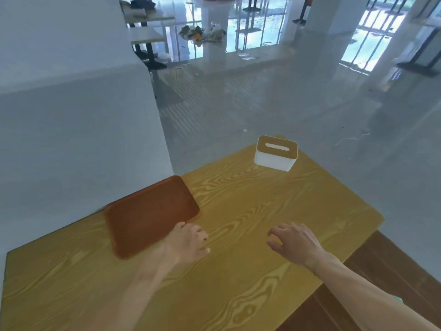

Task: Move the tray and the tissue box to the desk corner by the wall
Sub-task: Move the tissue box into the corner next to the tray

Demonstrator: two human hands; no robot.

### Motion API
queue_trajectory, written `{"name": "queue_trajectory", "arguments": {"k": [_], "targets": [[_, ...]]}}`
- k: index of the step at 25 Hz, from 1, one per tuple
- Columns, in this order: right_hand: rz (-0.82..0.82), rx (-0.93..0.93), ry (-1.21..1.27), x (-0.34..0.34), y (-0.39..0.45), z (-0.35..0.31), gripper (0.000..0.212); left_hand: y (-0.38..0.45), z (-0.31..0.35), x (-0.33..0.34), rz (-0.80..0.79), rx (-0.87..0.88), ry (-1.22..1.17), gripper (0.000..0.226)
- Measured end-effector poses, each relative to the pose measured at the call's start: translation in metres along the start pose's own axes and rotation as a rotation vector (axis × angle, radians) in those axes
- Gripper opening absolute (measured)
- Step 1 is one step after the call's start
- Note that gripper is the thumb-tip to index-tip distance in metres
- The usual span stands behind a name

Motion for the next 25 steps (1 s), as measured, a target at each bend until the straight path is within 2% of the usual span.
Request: {"name": "queue_trajectory", "arguments": {"k": [5,12,18,25], "targets": [[0.072,0.056,0.010,0.001,-0.084,0.088,0.041,0.032,0.107,-0.039,0.032,0.073,0.149,0.052],[0.136,0.100,-0.036,-0.001,-0.165,0.171,0.043,0.071,0.215,-0.065,0.046,0.094,0.139,0.051],[0.142,0.138,0.013,-0.001,-0.168,0.212,0.044,0.092,0.242,-0.084,0.127,0.121,0.066,0.054],[0.125,0.107,0.080,-0.016,-0.092,0.240,0.048,0.149,0.215,-0.082,0.074,0.051,-0.023,0.058]]}}
Point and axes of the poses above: each hand's wrist, its own y-axis towards the middle knuckle, its own x-axis out of the palm, z = x × y, the point moved 7 cm from there along y, towards the middle knuckle, and after that the axes turned 8 degrees about y, right-handed, at the moved point
